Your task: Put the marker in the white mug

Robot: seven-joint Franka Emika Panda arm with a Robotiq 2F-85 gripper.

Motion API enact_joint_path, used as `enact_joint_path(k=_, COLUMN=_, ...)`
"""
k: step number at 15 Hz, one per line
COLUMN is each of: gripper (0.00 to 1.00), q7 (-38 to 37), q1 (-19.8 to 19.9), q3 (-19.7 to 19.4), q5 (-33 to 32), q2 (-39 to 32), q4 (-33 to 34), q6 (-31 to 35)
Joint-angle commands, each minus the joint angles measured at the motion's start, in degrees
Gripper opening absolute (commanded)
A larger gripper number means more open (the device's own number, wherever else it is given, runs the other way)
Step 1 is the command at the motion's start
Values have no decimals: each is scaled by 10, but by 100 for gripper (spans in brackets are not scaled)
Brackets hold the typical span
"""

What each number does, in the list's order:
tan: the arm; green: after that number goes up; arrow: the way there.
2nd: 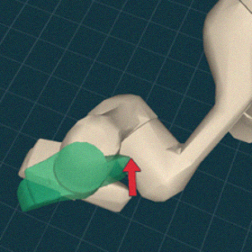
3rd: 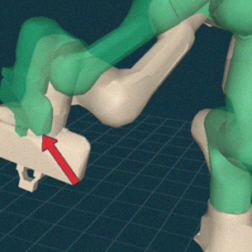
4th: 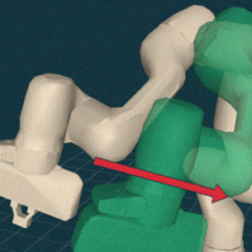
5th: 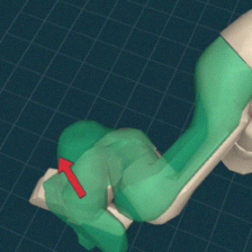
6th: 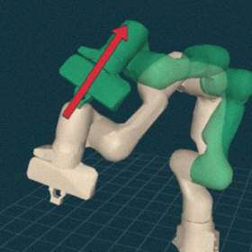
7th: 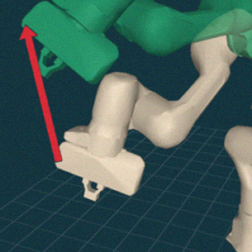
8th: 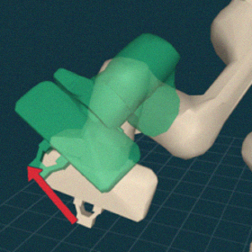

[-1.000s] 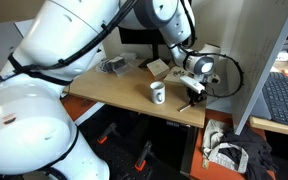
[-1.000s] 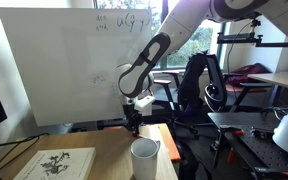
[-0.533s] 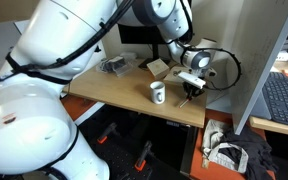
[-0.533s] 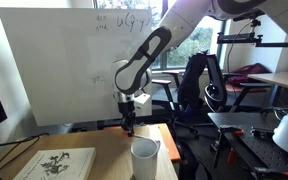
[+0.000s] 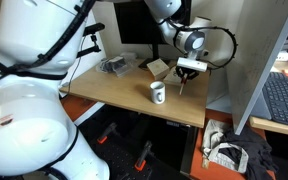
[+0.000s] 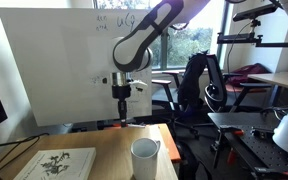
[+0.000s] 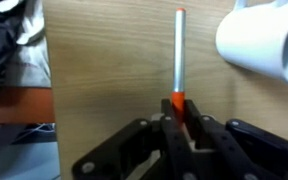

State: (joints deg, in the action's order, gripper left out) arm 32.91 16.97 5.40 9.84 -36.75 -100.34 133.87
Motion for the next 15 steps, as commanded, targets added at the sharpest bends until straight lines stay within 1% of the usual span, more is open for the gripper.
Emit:
enact_joint_path(k=1, gripper=4, q7=121, q1=30, q3=43, q5=25, q2=48, q4=-55, q6=3)
enact_joint_path(k=4, gripper=4, q7=227, q1=42, q3=70, q5=57, q2=71, q4=-86, q6=-3)
enact_joint_path(k=8, gripper=4, q7=372, q1=44, q3=84, q5=99, q2=93, q4=-107, q6=-28)
enact_joint_path(k=10, gripper=4, q7=445, q1=42, q3=84, q5=118, q2=103, q4=-110, q6=-52)
enact_joint_path(k=15, gripper=4, q7=622, q1=32, q3=72, q5=176, q2=125, q4=-103, q6=-142)
